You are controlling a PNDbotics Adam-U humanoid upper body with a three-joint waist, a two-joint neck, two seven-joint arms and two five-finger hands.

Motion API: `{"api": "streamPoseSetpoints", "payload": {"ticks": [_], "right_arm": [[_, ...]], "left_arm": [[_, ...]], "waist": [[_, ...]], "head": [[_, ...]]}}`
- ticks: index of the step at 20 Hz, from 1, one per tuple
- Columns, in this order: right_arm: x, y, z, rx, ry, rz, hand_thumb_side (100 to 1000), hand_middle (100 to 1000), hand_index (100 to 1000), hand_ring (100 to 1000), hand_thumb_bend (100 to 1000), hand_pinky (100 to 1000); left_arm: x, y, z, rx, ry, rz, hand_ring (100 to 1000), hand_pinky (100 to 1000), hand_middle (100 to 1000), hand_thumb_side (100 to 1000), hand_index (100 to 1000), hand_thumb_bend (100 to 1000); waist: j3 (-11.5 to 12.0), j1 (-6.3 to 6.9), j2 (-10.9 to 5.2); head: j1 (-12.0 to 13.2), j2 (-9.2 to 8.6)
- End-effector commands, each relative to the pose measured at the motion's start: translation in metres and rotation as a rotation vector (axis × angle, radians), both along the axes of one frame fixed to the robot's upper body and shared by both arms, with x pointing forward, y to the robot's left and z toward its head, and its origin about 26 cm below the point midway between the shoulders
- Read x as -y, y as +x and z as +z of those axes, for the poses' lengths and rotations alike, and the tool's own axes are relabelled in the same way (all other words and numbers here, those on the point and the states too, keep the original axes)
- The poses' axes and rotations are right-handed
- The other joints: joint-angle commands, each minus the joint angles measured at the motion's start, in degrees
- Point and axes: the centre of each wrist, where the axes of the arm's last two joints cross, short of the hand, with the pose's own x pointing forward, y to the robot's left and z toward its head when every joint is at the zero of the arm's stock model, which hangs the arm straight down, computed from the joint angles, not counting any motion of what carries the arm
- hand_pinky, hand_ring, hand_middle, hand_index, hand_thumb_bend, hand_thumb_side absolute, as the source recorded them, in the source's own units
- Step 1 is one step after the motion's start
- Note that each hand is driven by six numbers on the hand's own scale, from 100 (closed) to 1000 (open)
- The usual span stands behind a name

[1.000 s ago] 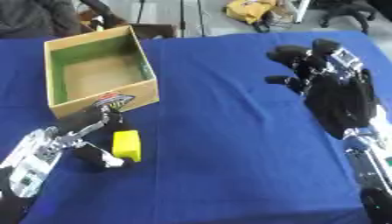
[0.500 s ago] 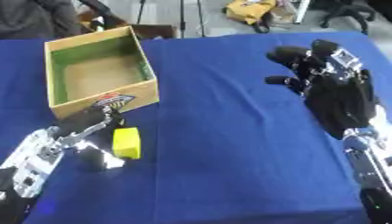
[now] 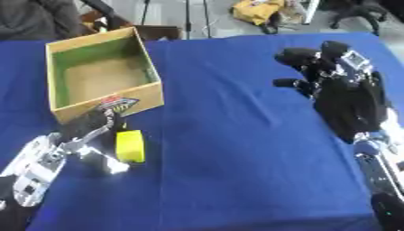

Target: Pick up objects on the table and place them in the box.

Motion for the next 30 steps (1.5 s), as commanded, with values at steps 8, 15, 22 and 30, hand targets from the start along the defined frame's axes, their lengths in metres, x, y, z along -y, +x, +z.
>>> {"api": "streamPoseSetpoints", "payload": {"ticks": [8, 15, 22, 30], "right_arm": [[0.003, -0.001, 0.005, 0.014, -0.023, -0.006, 1000, 811, 831, 1000, 100, 817], [0.002, -0.001, 0.006, 0.016, -0.027, 0.010, 1000, 811, 830, 1000, 100, 818], [-0.003, 0.000, 0.010, 0.023, -0.036, 0.047, 1000, 811, 830, 1000, 100, 818], [-0.011, 0.002, 0.017, 0.037, -0.042, 0.102, 1000, 811, 829, 1000, 100, 818]], "left_arm": [[-0.031, -0.015, 0.082, 0.141, -0.042, 0.039, 480, 179, 245, 183, 453, 226], [-0.058, -0.004, 0.115, 0.185, 0.021, 0.123, 469, 218, 256, 156, 452, 277], [-0.098, 0.030, 0.132, 0.167, 0.143, 0.277, 472, 266, 286, 155, 442, 321], [-0.134, 0.064, 0.123, 0.127, 0.098, 0.513, 490, 268, 290, 175, 402, 287]], "waist": [[0.0, 0.09, -1.14], [-0.7, 0.01, -1.36], [-2.7, 0.31, -1.53], [-6.3, 0.63, -1.47]], "head": [[-0.6, 0.53], [-0.4, 0.73], [0.4, 0.75], [2.0, 0.53]]}}
